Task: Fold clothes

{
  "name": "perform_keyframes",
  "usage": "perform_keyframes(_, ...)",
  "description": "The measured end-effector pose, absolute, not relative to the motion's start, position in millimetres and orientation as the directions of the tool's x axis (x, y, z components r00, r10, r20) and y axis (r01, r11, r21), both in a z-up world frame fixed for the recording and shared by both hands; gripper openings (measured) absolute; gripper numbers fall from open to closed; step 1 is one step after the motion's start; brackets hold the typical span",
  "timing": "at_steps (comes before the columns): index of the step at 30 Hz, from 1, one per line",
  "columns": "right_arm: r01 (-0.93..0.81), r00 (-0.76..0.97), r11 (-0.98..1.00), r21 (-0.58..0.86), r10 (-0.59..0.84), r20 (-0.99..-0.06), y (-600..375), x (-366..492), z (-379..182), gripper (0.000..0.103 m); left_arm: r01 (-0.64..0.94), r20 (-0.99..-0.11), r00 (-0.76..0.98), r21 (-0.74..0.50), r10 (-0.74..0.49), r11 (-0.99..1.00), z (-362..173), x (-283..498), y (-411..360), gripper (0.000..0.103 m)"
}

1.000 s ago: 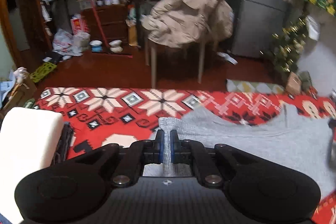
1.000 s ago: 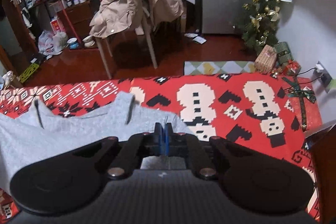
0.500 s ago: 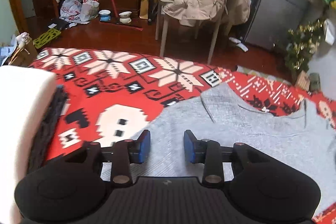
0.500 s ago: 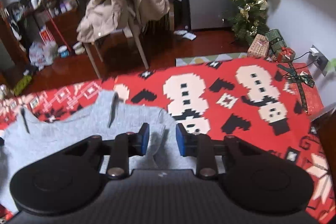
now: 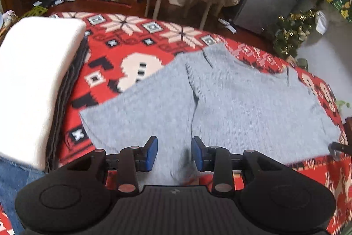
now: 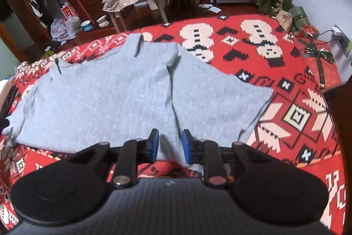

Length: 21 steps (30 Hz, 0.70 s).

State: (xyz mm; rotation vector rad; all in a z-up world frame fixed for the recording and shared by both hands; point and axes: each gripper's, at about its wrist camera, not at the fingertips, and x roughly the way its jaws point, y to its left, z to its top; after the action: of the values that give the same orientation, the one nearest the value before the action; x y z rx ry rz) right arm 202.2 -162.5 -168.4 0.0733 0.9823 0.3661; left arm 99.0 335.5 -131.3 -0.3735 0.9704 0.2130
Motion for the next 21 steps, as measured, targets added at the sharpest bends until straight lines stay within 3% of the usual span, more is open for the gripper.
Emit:
perform_keyframes(6,-0.253,0.486,0.935,0.25,0.346,-0.802,-166.8,200.7,-178.6,0.015,-0.278,-0.85,0.526,-0.175,-0.003,0.945,-147.0,104.0,317.4,0.032)
perform_keyframes(8,-0.254,0.487,0.936,0.244,0.341,-0.804,-166.7,199.7,-180.9,0.009,-0.276,-0.868,0.493,-0.099,0.053,0.956,-154.7,107.6,309.0,0.012)
perform_keyframes(12,-0.24,0.496,0.947,0.213,0.308,-0.812,-168.6,195.1,-183.9,0.004,-0.279,-0.871,0.483,-0.049,0.096,0.959,-153.5,101.9,304.3,0.007)
perform_keyframes(16,-0.225,0.5,0.949,0.223,0.309,-0.809,-174.8,187.2,-183.8,0.004,-0.322,-0.874,0.474,-0.064,0.102,0.945,-153.2,97.9,309.9,0.019)
perform_keyframes(19,-0.198,0.499,0.948,0.248,0.315,-0.808,-178.9,185.4,-183.4,0.005,-0.355,-0.876,0.469,-0.071,0.112,0.932,-150.4,88.7,312.7,0.037)
perform_keyframes(21,-0.189,0.507,0.948,0.257,0.318,-0.801,-181.2,179.3,-178.6,0.014,-0.377,-0.877,0.465,-0.072,0.121,0.923,-148.3,80.9,314.4,0.04)
